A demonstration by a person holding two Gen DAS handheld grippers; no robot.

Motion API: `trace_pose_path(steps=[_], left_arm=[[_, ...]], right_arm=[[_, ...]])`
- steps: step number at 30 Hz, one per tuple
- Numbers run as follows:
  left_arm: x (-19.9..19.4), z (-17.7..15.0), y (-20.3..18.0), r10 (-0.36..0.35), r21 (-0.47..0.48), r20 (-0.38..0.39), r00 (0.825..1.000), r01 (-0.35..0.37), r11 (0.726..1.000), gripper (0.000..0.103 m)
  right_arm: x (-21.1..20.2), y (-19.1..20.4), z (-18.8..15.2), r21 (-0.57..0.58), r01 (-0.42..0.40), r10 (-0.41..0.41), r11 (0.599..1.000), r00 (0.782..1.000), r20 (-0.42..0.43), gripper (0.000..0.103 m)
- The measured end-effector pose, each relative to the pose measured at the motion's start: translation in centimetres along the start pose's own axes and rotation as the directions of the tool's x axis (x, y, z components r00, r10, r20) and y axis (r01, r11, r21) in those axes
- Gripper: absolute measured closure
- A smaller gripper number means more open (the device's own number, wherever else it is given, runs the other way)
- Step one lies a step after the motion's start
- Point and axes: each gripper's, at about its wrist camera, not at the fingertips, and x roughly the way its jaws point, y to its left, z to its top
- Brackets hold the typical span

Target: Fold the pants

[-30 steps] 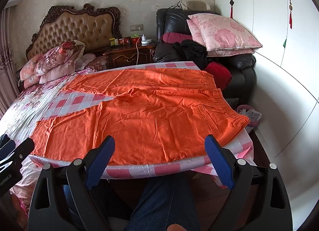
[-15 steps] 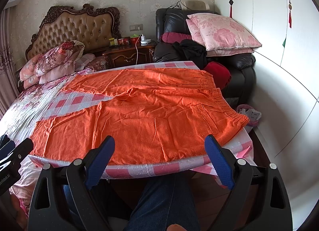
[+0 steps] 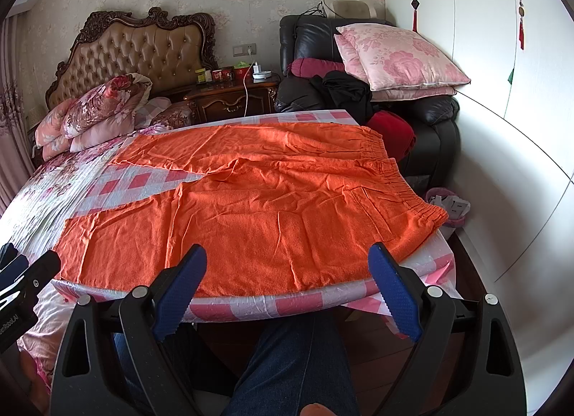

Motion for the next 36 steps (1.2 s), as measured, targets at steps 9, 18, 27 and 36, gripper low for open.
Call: trace_pose_path(steps=[9,18,27,36], left_arm=[[0.03,-0.06,0.06,-0.003,0.000,-0.003,1.000,0.003,1.000,0.002],[0.01,-0.14,0.11,-0.004,-0.002,-0.002,1.000,0.004,1.000,0.002],[0.02,-0.13,0.18,-0.005,-0.003,-0.003,1.000,0.005,1.000,0.002],[0.05,-0.11,0.16,-0.006,-0.004,-0.005,1.000,0.006,1.000,0.002]], right_arm=[[0.00,-0.03,-0.01,0.001,-0.001,0.001,1.000,1.000,0.000,0.015],[0.02,-0.05,-0.03,0.001,-0.001,0.001,1.000,1.000,0.000,0.015],[0.03,-0.06,-0.04,0.002,-0.001,0.001,1.000,1.000,-0.001,0.015],[0.03,-0.09,-0.06,0.002,-0.001,0.001,1.000,1.000,-0.001,0.015]])
